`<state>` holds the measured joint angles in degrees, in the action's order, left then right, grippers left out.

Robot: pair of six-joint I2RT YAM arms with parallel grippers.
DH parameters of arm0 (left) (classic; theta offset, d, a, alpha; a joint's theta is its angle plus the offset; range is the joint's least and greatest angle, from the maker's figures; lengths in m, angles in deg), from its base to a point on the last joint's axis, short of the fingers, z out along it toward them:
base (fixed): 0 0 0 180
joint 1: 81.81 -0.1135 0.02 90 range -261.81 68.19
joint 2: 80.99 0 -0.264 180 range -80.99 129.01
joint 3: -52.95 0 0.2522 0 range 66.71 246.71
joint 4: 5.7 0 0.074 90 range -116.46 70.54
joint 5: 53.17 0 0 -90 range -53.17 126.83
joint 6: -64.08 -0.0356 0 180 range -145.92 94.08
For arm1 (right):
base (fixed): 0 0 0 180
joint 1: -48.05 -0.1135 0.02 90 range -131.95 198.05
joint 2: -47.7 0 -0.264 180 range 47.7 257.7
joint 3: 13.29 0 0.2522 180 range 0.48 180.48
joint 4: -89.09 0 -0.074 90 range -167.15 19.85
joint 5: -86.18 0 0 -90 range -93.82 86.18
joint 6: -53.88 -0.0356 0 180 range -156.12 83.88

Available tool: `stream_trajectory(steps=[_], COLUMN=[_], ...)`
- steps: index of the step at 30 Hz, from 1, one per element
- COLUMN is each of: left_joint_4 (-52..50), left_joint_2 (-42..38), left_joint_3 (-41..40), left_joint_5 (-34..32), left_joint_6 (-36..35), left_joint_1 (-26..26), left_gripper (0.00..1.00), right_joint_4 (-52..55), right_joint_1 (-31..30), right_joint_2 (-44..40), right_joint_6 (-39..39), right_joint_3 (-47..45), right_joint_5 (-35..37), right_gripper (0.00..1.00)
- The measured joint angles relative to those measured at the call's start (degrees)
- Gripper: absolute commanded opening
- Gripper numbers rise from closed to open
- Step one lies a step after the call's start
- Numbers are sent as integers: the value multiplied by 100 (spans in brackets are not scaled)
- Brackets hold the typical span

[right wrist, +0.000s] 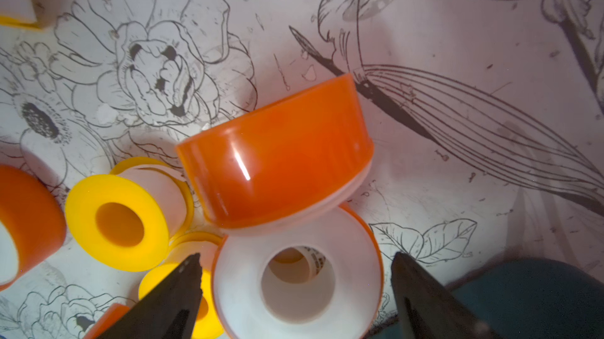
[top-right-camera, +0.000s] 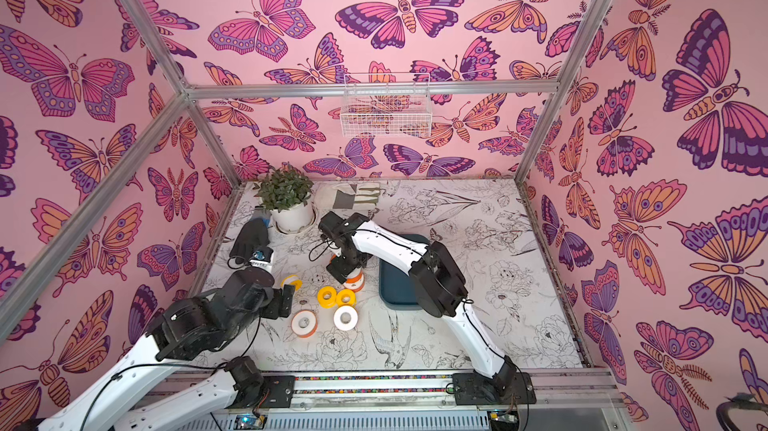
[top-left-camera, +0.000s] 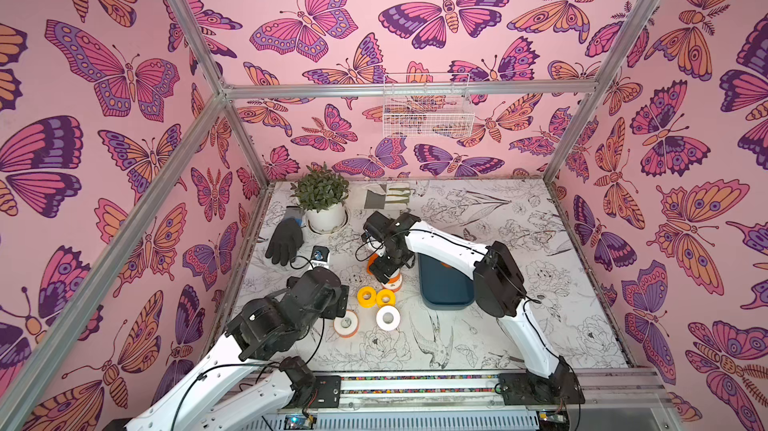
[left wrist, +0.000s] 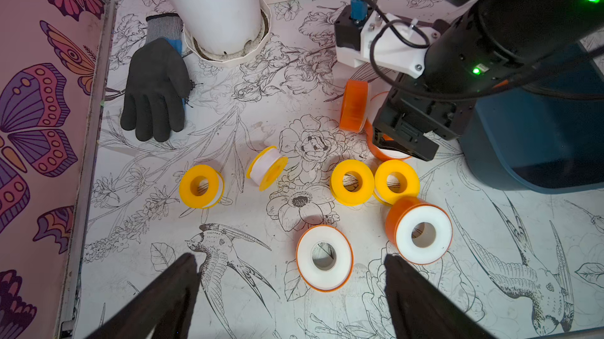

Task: Put the sealing tape into the storage box
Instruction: Pick up the sealing tape at the center of the board.

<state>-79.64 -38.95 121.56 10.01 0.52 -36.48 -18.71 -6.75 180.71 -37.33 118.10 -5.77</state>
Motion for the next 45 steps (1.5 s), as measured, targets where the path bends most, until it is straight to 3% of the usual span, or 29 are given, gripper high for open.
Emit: stream_trajectory(steps=[13,25,37,45], left_joint_4=[13,13,13,13], left_joint_2=[4,7,7,7], left_joint_3=[-15,-24,-24,-24], left_joint_5=[46,46,46,46], left_joint_6=[0,0,0,0], left_joint_1=[-9,-31,-31,-31], left_gripper=[92,92,92,92], right_joint_4=[42,-37,-186,-625], right_joint_1=[0,0,31,511], right_joint_2=[22,-116,-1263,-2747], right_joint_6=[22,11,-70,-275], right_joint_3=[2,-205,-855,-1891], right_joint_5=[-4,9,195,271], right_gripper=[78,74,71,69])
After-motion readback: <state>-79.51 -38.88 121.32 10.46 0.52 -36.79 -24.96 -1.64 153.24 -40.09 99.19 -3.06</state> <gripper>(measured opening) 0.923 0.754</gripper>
